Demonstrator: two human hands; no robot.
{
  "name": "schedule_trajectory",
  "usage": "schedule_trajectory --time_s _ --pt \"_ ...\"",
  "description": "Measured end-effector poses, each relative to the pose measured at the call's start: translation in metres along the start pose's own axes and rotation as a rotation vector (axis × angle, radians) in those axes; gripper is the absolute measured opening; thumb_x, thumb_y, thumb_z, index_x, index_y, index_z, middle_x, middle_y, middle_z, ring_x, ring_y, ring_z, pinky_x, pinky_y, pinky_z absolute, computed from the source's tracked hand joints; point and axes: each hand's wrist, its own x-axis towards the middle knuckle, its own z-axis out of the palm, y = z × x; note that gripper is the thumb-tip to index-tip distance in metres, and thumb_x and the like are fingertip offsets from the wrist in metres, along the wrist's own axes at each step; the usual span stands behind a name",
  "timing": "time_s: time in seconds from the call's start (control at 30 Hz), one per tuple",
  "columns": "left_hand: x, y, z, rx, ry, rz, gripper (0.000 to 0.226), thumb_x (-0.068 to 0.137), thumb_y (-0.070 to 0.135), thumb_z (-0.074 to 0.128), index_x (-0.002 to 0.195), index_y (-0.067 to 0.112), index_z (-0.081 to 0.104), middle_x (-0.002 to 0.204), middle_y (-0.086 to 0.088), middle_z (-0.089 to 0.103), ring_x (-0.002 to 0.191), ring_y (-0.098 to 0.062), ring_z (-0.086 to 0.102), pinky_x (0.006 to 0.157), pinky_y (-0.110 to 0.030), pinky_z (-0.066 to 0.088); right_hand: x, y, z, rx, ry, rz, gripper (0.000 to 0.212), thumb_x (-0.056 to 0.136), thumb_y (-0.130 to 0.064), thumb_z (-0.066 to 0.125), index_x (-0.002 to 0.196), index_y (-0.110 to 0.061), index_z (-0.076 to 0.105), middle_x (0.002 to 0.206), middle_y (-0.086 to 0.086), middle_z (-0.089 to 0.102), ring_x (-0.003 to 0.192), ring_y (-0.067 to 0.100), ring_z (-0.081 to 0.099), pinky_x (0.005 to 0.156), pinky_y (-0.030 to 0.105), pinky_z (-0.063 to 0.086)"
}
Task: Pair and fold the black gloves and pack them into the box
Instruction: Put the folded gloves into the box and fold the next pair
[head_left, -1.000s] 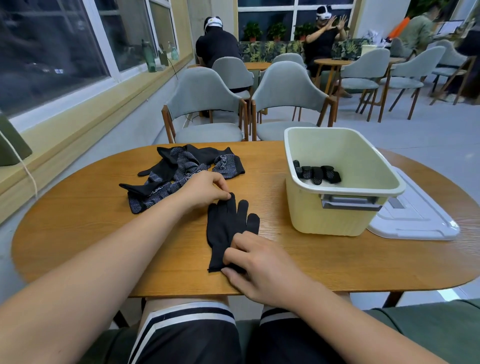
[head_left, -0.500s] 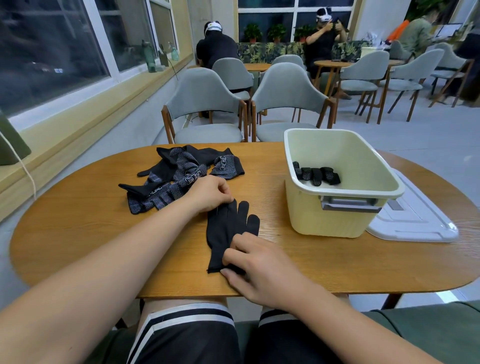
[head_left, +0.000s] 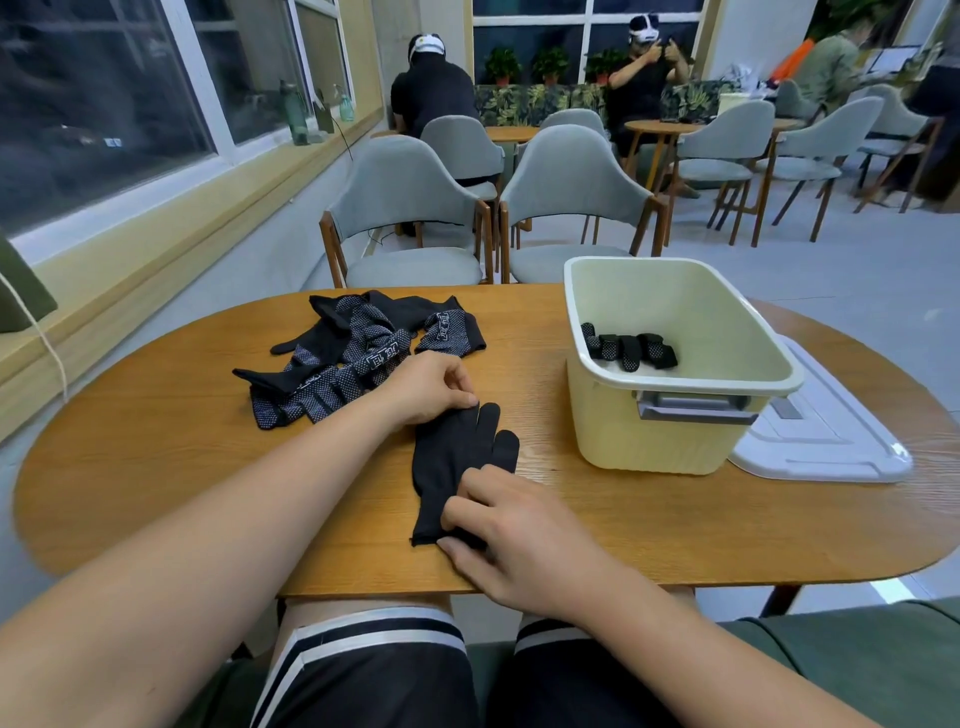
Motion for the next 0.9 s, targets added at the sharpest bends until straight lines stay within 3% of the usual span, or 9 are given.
schedule_trajectory --time_s 0.17,0.37,0.63,0.73,0.9 --pt "-0.007 0.003 0.001 0.022 0.077 0.060 0.025 0.089 0.034 0.087 0.108 0.029 0.072 0.100 0.010 0.072 0.092 -0.008 0.066 0.084 -0.029 0.051 -0.001 0.002 0.003 -0.005 0.020 0.002 0.022 0.107 -0.041 0.056 0.097 -0.021 0.055 0.099 -0.006 0.048 0.089 0.016 0.045 0.071 0.039 0.046" --pt "-0.033 0.002 -0.003 0.035 0.136 0.195 0.014 0.097 0.035 0.077 0.110 0.033 0.073 0.104 0.012 0.068 0.095 -0.008 0.065 0.091 -0.035 0.055 -0.003 0.004 0.004 0.059 0.082 0.027 0.025 0.107 -0.042 0.058 0.101 -0.019 0.063 0.097 -0.005 0.050 0.089 0.016 0.048 0.072 0.035 0.045" --pt "-0.096 -0.021 0.000 0.075 0.121 0.328 0.014 0.099 0.038 0.073 0.113 0.037 0.075 0.113 0.020 0.063 0.110 -0.003 0.060 0.101 -0.039 0.051 0.000 0.025 0.006 0.217 0.272 0.321 0.008 0.105 -0.025 0.061 0.103 -0.020 0.067 0.101 -0.007 0.059 0.097 0.017 0.058 0.083 0.043 0.052" --pt "-0.116 -0.026 0.008 0.100 0.065 0.377 0.024 0.100 0.049 0.068 0.123 0.044 0.073 0.122 0.024 0.060 0.121 -0.001 0.054 0.108 -0.040 0.047 0.000 0.035 0.007 0.153 0.238 0.424 0.010 0.103 -0.028 0.063 0.110 -0.025 0.070 0.108 -0.010 0.061 0.104 0.016 0.058 0.091 0.044 0.052" --pt "-0.135 -0.030 0.012 0.254 -0.023 0.343 0.051 0.099 0.071 0.051 0.147 0.055 0.056 0.152 0.030 0.045 0.145 0.003 0.034 0.118 -0.046 0.033 -0.001 0.035 -0.002 -0.019 0.062 0.427 0.032 0.106 -0.046 0.053 0.124 -0.028 0.074 0.127 -0.013 0.068 0.118 0.014 0.060 0.102 0.039 0.047"
